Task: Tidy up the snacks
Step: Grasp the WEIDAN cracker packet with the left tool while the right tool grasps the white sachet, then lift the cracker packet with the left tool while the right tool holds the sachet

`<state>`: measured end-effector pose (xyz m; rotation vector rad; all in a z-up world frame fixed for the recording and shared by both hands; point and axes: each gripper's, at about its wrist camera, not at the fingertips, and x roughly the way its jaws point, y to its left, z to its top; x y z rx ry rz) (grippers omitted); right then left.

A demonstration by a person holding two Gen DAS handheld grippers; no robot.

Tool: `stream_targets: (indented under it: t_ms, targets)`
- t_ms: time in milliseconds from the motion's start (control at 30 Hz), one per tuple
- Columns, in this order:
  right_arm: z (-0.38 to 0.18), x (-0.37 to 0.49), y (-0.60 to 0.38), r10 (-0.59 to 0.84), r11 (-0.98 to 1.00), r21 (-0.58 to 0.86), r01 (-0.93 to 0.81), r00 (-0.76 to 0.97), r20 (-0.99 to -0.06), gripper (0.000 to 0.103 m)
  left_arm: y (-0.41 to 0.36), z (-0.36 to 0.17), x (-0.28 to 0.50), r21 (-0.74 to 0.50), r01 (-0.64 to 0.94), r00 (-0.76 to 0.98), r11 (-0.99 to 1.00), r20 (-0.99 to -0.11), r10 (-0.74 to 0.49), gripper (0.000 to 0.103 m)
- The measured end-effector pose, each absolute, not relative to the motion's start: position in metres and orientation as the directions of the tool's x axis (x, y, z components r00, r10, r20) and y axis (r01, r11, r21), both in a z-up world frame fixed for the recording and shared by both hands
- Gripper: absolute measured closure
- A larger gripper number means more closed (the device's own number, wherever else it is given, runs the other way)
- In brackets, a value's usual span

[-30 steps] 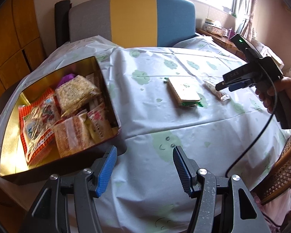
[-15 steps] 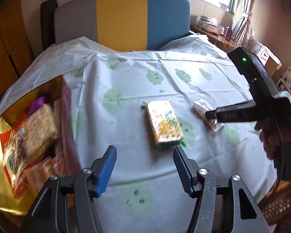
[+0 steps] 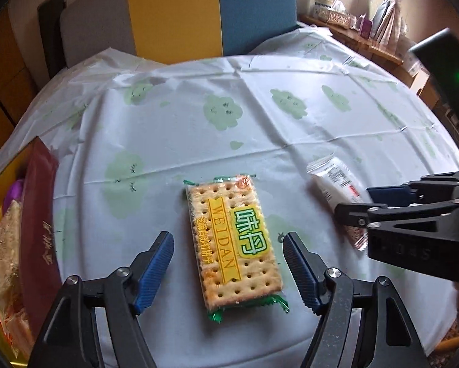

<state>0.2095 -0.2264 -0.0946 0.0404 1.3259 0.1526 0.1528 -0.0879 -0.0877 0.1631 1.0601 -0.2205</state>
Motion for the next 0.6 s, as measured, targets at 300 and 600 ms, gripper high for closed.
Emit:
stream_targets:
  t_ms: [300, 600]
  targets:
    - [-0.097, 0.206, -0.211, 0.070, 0.984, 0.025, -0.177, 0.256, -0.964, 0.064, -0.078, -0.090, 0.134, 0.060, 0.258, 0.526, 0.964, -0.846, -0.088, 0.055]
    - [-0.103, 0.208, -0.221, 0.109, 0.984, 0.067, -0.164, 0.262, -0.959, 0.060, -0.049, -0.088, 0.080, 0.061, 0.223, 0.558, 0.973, -0.826, -0.076, 0.055]
